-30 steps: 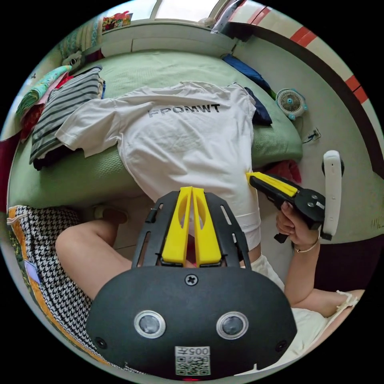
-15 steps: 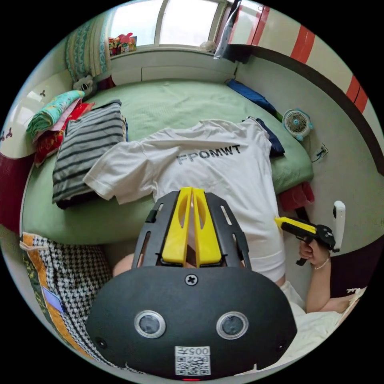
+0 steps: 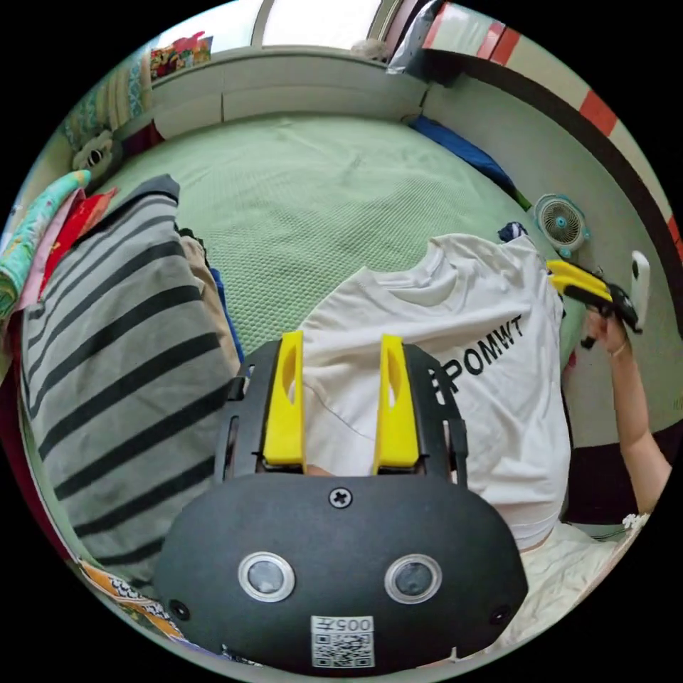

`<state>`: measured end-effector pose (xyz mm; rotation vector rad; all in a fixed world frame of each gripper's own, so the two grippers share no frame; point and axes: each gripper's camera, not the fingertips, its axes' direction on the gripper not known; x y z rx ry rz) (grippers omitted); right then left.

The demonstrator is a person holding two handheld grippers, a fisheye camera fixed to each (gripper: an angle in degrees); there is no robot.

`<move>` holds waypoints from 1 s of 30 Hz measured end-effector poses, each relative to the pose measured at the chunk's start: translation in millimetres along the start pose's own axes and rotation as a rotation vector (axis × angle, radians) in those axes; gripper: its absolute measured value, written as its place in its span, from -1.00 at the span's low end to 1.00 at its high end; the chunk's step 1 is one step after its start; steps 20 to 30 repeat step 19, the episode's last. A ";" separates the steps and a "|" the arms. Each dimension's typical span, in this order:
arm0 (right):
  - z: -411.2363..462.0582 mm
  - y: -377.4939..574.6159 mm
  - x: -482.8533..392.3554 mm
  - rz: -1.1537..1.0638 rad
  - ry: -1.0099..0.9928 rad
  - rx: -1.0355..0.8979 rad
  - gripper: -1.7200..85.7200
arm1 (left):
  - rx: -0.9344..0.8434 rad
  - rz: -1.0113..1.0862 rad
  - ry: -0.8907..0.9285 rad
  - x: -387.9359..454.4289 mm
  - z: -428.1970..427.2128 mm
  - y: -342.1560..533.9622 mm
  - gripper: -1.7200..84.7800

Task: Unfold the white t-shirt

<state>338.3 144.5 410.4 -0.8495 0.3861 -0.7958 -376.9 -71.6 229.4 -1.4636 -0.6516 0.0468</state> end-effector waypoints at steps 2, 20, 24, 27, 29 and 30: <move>35.4 -36.3 18.9 0.031 0.060 -0.058 -0.77 | -0.062 -0.014 -0.029 -8.1 17.5 -12.5 -0.56; 79.4 -101.4 31.5 0.008 0.151 -0.100 -0.98 | -0.015 0.083 -0.209 -9.6 -1.5 -71.3 -0.93; 79.4 -101.4 31.5 0.008 0.151 -0.100 -0.98 | -0.015 0.083 -0.209 -9.6 -1.5 -71.3 -0.93; 79.4 -101.4 31.5 0.008 0.151 -0.100 -0.98 | -0.015 0.083 -0.209 -9.6 -1.5 -71.3 -0.93; 79.4 -101.4 31.5 0.008 0.151 -0.100 -0.98 | -0.015 0.083 -0.209 -9.6 -1.5 -71.3 -0.93; 79.4 -101.4 31.5 0.008 0.151 -0.100 -0.98 | -0.015 0.083 -0.209 -9.6 -1.5 -71.3 -0.93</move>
